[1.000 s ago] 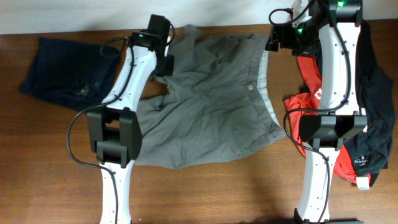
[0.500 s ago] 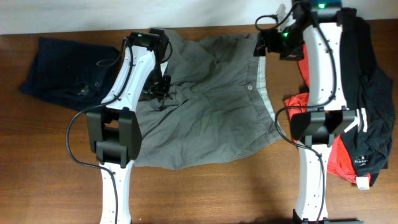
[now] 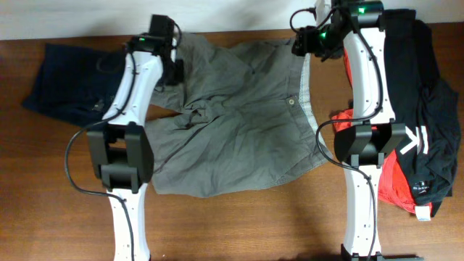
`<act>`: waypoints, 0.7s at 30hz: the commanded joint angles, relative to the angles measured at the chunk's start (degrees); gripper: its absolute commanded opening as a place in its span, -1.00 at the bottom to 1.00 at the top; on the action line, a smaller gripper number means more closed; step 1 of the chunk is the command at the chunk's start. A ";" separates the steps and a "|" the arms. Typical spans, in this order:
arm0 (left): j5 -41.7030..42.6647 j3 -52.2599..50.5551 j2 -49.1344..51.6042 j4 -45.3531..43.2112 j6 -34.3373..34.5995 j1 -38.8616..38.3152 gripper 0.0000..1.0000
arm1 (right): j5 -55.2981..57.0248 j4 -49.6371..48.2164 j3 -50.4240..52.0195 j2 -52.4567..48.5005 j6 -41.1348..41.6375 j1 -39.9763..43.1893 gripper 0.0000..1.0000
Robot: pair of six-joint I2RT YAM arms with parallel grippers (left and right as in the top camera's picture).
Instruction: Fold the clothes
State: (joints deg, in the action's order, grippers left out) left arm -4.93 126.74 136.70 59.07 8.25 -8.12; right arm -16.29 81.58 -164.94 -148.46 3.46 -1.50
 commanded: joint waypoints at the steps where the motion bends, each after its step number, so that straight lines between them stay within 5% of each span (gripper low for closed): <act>1: -0.48 0.17 -0.76 -4.17 1.57 0.79 -0.62 | 2.99 -3.61 -0.22 -3.65 0.35 -0.37 0.48; 21: 5.64 -0.11 8.55 -28.72 -3.17 0.74 -0.61 | 3.56 -16.24 -0.22 -12.35 3.02 2.12 0.48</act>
State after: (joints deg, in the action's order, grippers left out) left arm -1.06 126.74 141.80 31.75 6.48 -7.42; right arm -11.64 66.28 -164.79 -160.55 6.07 -0.23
